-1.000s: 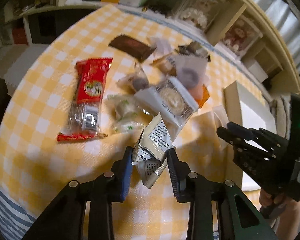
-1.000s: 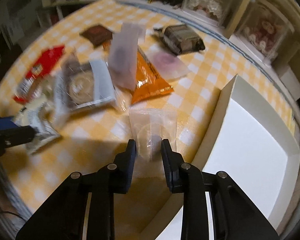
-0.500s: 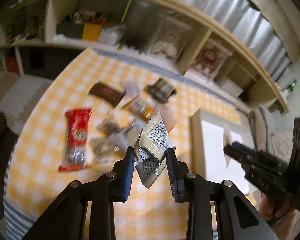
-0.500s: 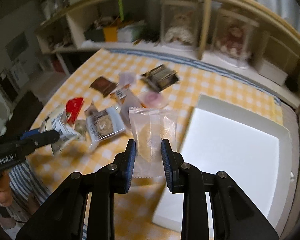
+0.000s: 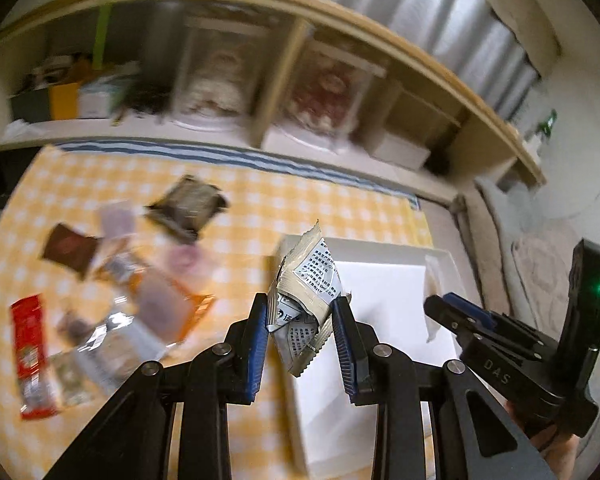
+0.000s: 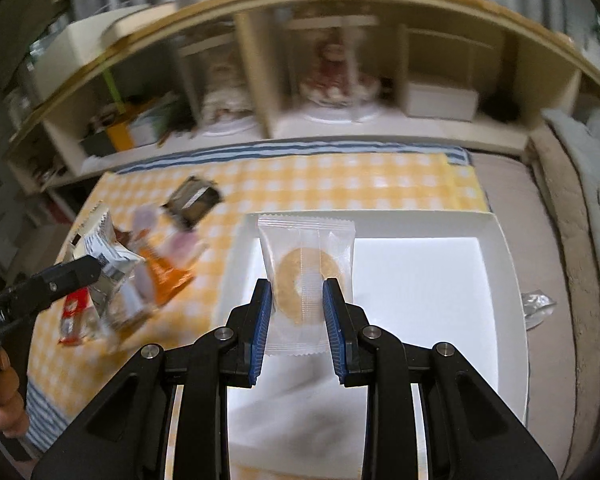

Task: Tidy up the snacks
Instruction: 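Carry both packets into the white tray and open both grippers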

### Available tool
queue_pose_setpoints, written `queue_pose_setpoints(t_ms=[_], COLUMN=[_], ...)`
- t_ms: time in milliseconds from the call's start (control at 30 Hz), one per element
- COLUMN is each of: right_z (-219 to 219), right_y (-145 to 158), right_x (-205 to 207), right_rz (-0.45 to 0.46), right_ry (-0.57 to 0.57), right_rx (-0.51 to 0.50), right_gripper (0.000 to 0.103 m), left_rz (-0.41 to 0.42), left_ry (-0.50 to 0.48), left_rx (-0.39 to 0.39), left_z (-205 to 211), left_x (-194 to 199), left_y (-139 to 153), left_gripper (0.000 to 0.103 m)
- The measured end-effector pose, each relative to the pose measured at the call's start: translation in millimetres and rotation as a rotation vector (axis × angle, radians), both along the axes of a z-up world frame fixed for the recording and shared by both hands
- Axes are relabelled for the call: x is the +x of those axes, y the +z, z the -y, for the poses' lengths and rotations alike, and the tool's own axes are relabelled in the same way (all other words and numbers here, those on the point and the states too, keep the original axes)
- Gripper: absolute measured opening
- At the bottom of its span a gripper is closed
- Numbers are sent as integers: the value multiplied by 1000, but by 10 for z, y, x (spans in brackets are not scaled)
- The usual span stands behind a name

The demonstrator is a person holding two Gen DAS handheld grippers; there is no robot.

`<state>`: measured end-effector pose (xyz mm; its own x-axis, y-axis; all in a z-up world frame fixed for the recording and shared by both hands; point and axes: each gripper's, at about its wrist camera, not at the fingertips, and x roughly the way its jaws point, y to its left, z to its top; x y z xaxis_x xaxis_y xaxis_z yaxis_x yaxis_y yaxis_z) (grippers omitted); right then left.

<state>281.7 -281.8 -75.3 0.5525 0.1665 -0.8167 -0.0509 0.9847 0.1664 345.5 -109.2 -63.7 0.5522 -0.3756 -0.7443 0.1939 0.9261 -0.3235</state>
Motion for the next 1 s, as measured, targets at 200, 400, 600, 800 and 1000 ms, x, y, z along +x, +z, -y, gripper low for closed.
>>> queue_pose_setpoints(t_ms=[200, 400, 600, 800, 1000], right_z=[354, 533, 622, 756, 822], right_y=[-280, -532, -671, -712, -605], right_x=[246, 493, 650, 605, 426], right_rz=[-50, -99, -109, -142, -146], right_ry=[-84, -134, -184, -222, -224], right_rx=[23, 83, 118, 115, 88], right_gripper=[27, 27, 44, 71, 87], left_rz=[-60, -78, -70, -52, -33], left_ry=[-61, -72, -89, -104, -111], left_rx=[49, 100, 145, 177, 222], left_z=[445, 792, 931, 956, 973], left_x=[615, 1108, 1279, 1200, 1060], left_y=[-389, -631, -777, -802, -773], left_gripper=[31, 31, 50, 75, 93])
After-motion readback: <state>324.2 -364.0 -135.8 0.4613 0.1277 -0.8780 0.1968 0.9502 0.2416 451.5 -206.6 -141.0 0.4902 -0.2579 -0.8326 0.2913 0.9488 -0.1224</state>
